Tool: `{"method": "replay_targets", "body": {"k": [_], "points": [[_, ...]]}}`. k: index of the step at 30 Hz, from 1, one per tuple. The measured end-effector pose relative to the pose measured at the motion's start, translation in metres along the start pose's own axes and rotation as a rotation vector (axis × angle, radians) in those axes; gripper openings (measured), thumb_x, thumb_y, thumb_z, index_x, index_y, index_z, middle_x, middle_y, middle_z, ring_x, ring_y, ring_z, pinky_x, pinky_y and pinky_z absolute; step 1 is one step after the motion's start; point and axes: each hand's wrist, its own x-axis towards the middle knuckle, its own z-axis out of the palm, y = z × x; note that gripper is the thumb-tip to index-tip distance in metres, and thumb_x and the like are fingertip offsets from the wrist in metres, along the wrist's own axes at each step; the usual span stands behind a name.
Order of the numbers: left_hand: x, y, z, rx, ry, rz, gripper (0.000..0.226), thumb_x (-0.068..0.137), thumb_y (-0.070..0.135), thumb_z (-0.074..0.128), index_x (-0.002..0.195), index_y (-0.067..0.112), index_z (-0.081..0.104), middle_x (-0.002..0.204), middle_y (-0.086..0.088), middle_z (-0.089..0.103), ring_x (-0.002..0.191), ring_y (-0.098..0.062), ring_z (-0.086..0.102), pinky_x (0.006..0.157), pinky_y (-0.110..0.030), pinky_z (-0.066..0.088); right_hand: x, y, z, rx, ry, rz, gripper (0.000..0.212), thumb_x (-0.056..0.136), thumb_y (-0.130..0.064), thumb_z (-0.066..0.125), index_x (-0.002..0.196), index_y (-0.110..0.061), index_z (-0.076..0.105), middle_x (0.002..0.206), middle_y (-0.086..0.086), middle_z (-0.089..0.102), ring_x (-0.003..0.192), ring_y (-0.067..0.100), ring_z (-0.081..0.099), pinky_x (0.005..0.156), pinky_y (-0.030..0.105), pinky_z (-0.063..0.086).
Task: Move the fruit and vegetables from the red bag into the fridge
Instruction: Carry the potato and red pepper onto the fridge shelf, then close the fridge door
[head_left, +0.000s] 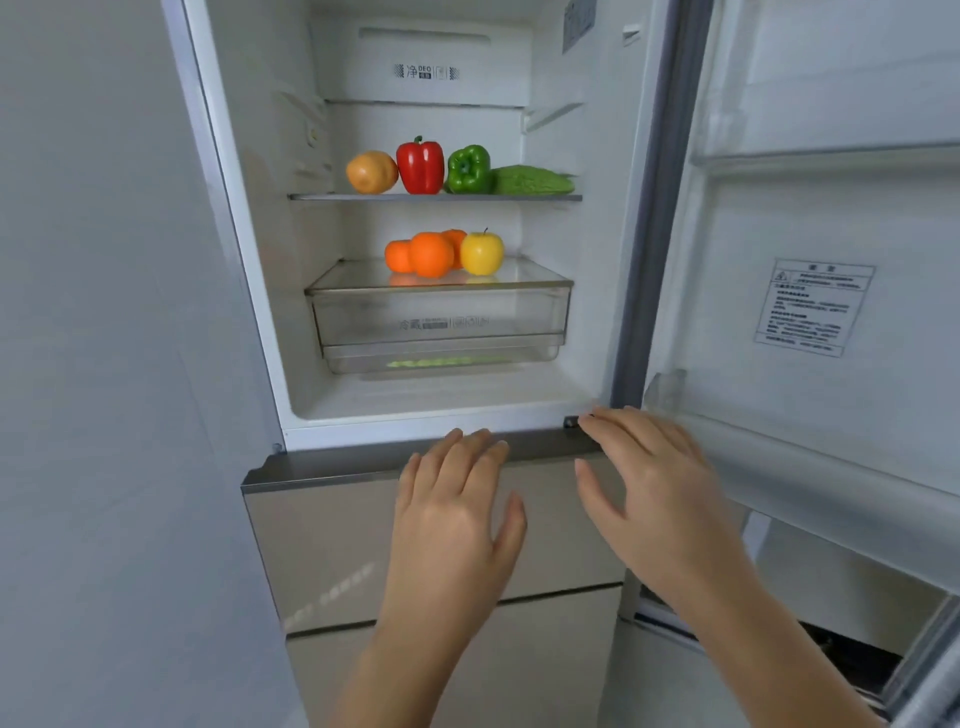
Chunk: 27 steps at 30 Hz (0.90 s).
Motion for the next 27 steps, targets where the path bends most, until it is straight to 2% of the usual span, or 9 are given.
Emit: {"method": "replay_targets", "body": {"k": [1, 5, 9, 14, 16, 18, 23, 27], "points": [[-0.008, 0.010, -0.005, -0.004, -0.011, 0.006, 0.039, 0.081, 0.030, 0.046, 0.110, 0.010, 0.064, 0.114, -0.006, 0.064, 0.111, -0.026, 0.055, 0.092, -0.046, 0.046, -0.008, 0.001, -0.010, -0.001, 0.002, 0.003, 0.042, 0.081, -0.030, 0.043, 0.103, -0.004, 0.068, 0.103, 0.010, 0.069, 0.099, 0.020, 0.052, 0.082, 0.046, 0.052], [-0.035, 0.037, -0.023, -0.001, -0.017, 0.023, 0.039, 0.081, 0.029, 0.047, 0.109, 0.009, 0.064, 0.113, -0.008, 0.065, 0.109, -0.027, 0.056, 0.095, -0.039, 0.039, -0.036, -0.001, -0.047, -0.023, -0.005, 0.036, 0.042, 0.081, -0.030, 0.043, 0.102, -0.005, 0.068, 0.102, 0.011, 0.069, 0.093, 0.029, 0.063, 0.080, 0.050, 0.053], [-0.055, 0.055, -0.040, -0.016, 0.003, 0.037, 0.038, 0.080, 0.029, 0.047, 0.106, 0.008, 0.065, 0.109, -0.009, 0.066, 0.104, -0.028, 0.058, 0.089, -0.043, 0.048, -0.063, -0.008, -0.076, -0.052, -0.034, 0.055, 0.042, 0.081, -0.031, 0.042, 0.102, -0.005, 0.067, 0.101, 0.011, 0.069, 0.091, 0.028, 0.064, 0.083, 0.045, 0.052], [-0.086, 0.069, -0.060, -0.071, -0.006, 0.047, 0.038, 0.080, 0.028, 0.046, 0.107, 0.008, 0.065, 0.108, -0.008, 0.066, 0.106, -0.023, 0.053, 0.091, -0.043, 0.047, -0.098, -0.021, -0.109, -0.089, -0.087, 0.112, 0.043, 0.082, -0.031, 0.042, 0.104, -0.004, 0.066, 0.104, 0.012, 0.068, 0.094, 0.029, 0.064, 0.081, 0.052, 0.051], [-0.102, 0.070, -0.067, -0.103, -0.020, 0.049, 0.038, 0.081, 0.028, 0.046, 0.107, 0.008, 0.065, 0.108, -0.008, 0.066, 0.106, -0.020, 0.049, 0.090, -0.043, 0.047, -0.111, -0.031, -0.117, -0.107, -0.111, 0.129, 0.043, 0.082, -0.032, 0.041, 0.105, -0.004, 0.066, 0.104, 0.012, 0.068, 0.096, 0.029, 0.064, 0.083, 0.052, 0.050], [-0.117, 0.071, -0.072, -0.109, -0.045, 0.050, 0.038, 0.081, 0.028, 0.046, 0.106, 0.008, 0.065, 0.107, -0.008, 0.067, 0.105, -0.021, 0.053, 0.090, -0.043, 0.048, -0.123, -0.040, -0.122, -0.123, -0.134, 0.132, 0.044, 0.082, -0.032, 0.041, 0.105, -0.004, 0.066, 0.104, 0.012, 0.068, 0.096, 0.028, 0.064, 0.087, 0.050, 0.047], [-0.142, 0.086, -0.073, -0.132, -0.131, 0.058, 0.040, 0.081, 0.031, 0.044, 0.108, 0.009, 0.065, 0.108, -0.007, 0.067, 0.103, -0.025, 0.061, 0.091, -0.044, 0.046, -0.155, -0.042, -0.140, -0.159, -0.187, 0.200, 0.037, 0.079, -0.026, 0.055, 0.107, -0.004, 0.065, 0.105, 0.013, 0.068, 0.098, 0.030, 0.064, 0.087, 0.051, 0.047], [-0.144, 0.117, -0.062, -0.192, -0.189, 0.101, 0.041, 0.081, 0.032, 0.043, 0.108, 0.010, 0.064, 0.108, -0.006, 0.067, 0.103, -0.023, 0.062, 0.094, -0.040, 0.041, -0.172, -0.023, -0.167, -0.250, -0.175, 0.258, 0.038, 0.077, -0.024, 0.057, 0.106, -0.003, 0.065, 0.104, 0.015, 0.068, 0.097, 0.032, 0.064, 0.086, 0.053, 0.044]]}}
